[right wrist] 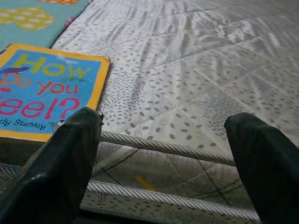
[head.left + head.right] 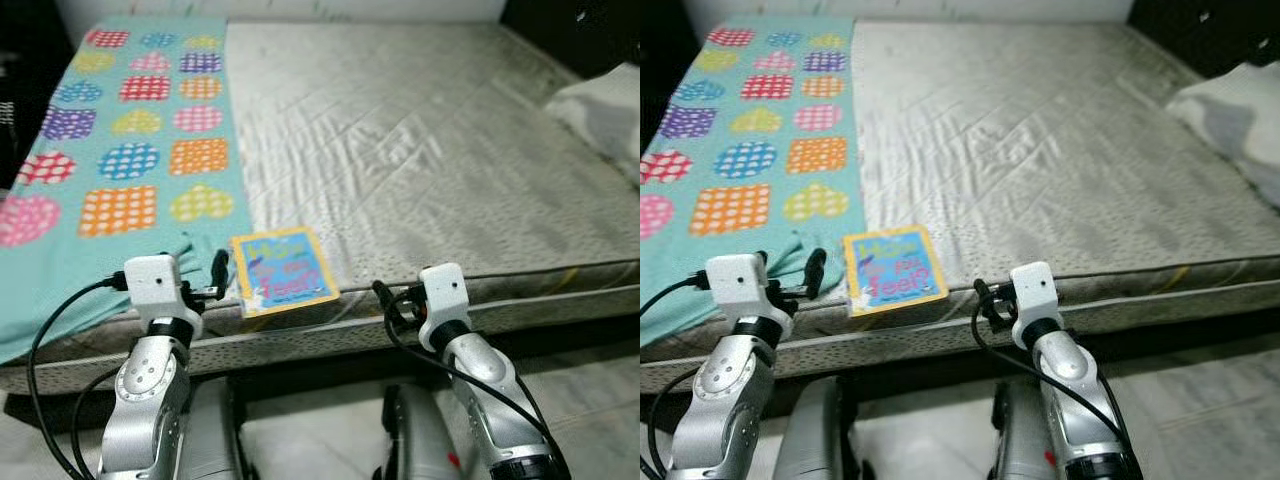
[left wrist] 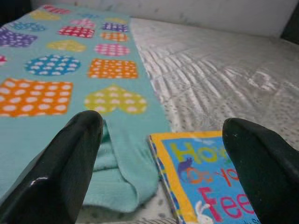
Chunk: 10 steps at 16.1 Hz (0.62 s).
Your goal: Clean up the room
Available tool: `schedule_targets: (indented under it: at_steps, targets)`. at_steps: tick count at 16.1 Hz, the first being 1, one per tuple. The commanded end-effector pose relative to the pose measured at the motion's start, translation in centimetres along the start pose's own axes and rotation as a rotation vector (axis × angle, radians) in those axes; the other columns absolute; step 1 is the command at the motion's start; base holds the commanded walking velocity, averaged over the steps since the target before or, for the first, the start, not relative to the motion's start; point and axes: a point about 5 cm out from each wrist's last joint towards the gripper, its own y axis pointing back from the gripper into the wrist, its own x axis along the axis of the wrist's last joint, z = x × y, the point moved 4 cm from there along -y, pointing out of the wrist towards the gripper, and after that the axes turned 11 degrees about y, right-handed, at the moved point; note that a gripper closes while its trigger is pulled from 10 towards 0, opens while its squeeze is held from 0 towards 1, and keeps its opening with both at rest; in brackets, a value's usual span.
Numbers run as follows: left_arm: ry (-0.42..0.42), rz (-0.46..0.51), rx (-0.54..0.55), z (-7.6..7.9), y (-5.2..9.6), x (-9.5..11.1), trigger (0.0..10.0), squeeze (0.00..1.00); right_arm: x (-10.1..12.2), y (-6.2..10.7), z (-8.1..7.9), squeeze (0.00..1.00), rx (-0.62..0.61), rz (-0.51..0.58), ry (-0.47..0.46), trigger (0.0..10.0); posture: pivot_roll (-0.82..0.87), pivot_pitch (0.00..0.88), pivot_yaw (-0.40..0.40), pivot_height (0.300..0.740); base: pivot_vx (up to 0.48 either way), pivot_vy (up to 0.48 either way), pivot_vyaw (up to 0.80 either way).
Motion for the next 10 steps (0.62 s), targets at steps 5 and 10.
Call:
schedule_targets:
  at_steps: [5,10]
  targets:
    - [0.04,-0.007,0.066,-0.8,-0.2,0.0,10.0,0.0,-0.1,0.3,0.5,0.0,-0.001,0.002,-0.004,10.0,-0.02,0.114,-0.013,0.494,0.0,0.0,0.0]
    - [0.084,-0.003,0.191,-3.2,-1.1,0.3,10.0,0.0,-0.6,0.8,1.6,0.0,-0.031,-0.016,0.013,10.0,-0.03,0.139,-0.012,0.484,0.0,0.0,0.0]
